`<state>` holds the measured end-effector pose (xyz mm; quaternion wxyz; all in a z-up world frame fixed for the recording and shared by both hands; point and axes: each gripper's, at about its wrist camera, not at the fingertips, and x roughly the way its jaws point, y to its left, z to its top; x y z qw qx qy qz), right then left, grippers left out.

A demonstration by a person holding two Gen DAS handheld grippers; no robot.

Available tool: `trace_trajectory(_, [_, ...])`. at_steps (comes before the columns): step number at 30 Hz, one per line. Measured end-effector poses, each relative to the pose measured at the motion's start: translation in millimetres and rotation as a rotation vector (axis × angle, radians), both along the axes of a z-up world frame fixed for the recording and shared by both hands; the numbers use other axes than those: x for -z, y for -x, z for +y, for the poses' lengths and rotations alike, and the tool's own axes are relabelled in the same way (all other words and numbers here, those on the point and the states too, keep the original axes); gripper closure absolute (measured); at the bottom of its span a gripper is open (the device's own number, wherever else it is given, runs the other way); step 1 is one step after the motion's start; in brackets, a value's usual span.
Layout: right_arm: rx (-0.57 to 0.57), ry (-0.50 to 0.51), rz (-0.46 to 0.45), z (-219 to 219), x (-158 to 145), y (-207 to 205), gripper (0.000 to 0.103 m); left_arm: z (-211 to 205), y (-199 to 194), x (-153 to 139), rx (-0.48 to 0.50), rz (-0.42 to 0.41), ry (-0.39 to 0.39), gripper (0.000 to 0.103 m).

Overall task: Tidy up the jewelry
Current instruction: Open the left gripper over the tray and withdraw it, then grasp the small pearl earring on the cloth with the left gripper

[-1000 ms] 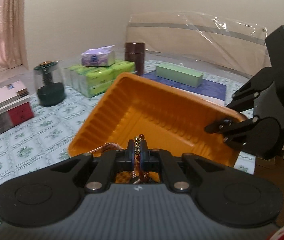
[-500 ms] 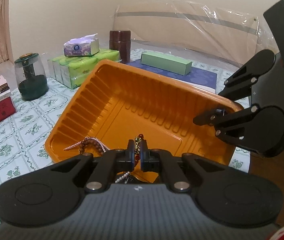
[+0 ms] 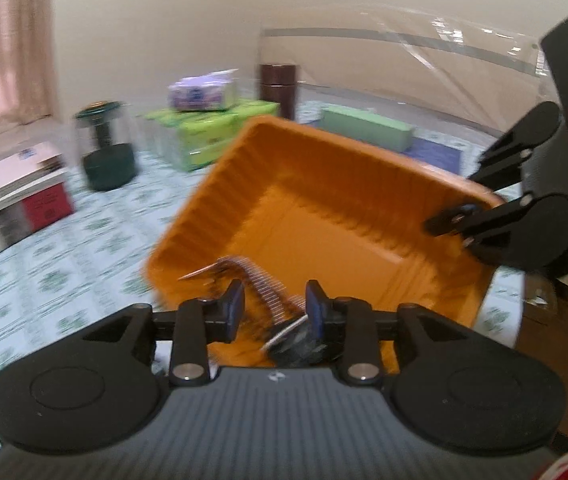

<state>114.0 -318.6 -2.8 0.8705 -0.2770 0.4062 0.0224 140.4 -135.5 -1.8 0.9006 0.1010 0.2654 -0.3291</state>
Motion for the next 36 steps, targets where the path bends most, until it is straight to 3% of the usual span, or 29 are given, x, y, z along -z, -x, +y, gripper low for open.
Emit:
trace_trajectory(11, [0.001, 0.003, -0.004, 1.3, 0.0, 2.3, 0.098, 113.3, 18.3, 19.1, -0.327, 0.013, -0.07, 0.068])
trace_trajectory(20, [0.002, 0.007, -0.003, 0.5, -0.7, 2.4, 0.098, 166.9, 24.1, 43.9, -0.481, 0.077, -0.077, 0.067])
trace_trajectory(26, [0.0, 0.011, -0.002, 0.5, -0.7, 2.5, 0.098, 168.8, 10.7, 52.7, -0.472, 0.085, -0.071, 0.066])
trace_trajectory(36, [0.002, 0.012, 0.0, 0.6, 0.9, 2.7, 0.098, 126.0, -14.0, 60.3, -0.366, 0.093, -0.05, 0.067])
